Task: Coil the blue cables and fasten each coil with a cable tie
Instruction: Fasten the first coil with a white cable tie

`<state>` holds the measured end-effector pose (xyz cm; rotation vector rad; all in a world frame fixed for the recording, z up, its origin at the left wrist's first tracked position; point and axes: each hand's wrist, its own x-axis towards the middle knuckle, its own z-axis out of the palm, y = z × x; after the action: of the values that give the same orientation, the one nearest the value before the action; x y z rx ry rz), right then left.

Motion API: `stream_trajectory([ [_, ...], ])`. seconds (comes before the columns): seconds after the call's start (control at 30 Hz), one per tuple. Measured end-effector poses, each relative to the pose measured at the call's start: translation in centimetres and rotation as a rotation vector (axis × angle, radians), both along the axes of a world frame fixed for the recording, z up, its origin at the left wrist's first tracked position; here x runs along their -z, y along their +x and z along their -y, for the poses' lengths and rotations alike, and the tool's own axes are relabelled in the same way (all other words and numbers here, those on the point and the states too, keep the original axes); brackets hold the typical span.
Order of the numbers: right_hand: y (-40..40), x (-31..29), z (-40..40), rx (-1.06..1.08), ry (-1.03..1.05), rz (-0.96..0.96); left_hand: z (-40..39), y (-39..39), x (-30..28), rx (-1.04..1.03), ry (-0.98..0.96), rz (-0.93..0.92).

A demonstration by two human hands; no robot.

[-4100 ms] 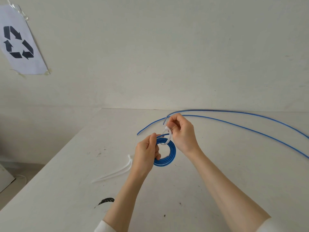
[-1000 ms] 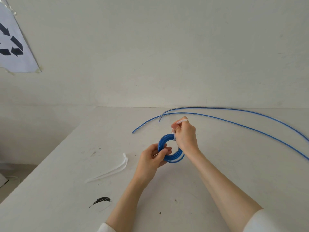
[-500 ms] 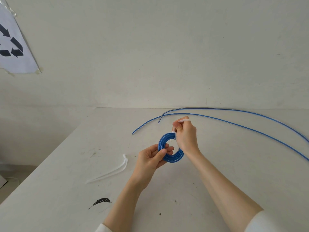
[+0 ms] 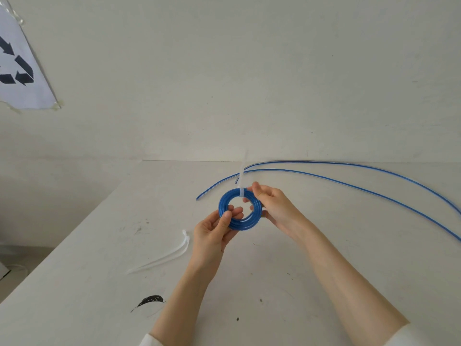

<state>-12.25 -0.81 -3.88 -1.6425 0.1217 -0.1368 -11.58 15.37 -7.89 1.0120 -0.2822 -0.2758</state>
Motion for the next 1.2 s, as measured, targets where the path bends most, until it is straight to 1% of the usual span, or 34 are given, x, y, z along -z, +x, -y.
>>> stream_trajectory([
  [0.07, -0.4, 0.2, 0.2, -0.074, 0.082, -0.059, -0.1, 0.3, 0.0, -0.044, -0.060, -0.026],
  [0.13, -0.5, 0.4, 0.3, -0.090, 0.157, -0.058, -0.3, 0.6, 0.0, -0.074, -0.098, -0.045],
  [0.33, 0.0, 0.7, -0.4, -0.037, 0.193, -0.035, -0.4, 0.7, -0.1, -0.071, -0.096, -0.081],
  [0.53, 1.2, 1.1, -0.8, -0.039, 0.312, -0.159, -1.9, 1.9, -0.5, -0.056, 0.179, -0.157],
  [0.6, 1.9, 1.3, -1.1, -0.036, 0.334, -0.197, -2.6, 2.9, -1.3, -0.060, 0.278, -0.150],
  [0.67, 2.8, 1.7, -1.6, -0.030, 0.322, -0.189, -3.1, 4.4, -2.1, -0.095, 0.378, -0.124],
  [0.77, 4.5, 2.4, -2.8, 0.041, 0.169, -0.102, -3.9, 7.1, -3.1, -0.137, 0.459, -0.132],
  [0.9, 6.3, 3.5, -3.7, 0.193, -0.137, -0.052, -5.2, 11.1, -3.0, -0.238, 0.362, -0.279],
  [0.97, 7.0, 4.1, -3.4, 0.244, -0.314, -0.015, -6.1, 13.0, -2.2, -0.314, 0.384, -0.339],
  [1.07, 8.1, 5.1, -2.4, 0.277, -0.484, -0.009, -7.3, 15.4, -0.3, -0.446, 0.561, -0.350],
  [1.2, 10.0, 5.7, -0.7, 0.322, -0.596, -0.029, -8.3, 18.0, 0.6, -0.604, 0.826, -0.253],
])
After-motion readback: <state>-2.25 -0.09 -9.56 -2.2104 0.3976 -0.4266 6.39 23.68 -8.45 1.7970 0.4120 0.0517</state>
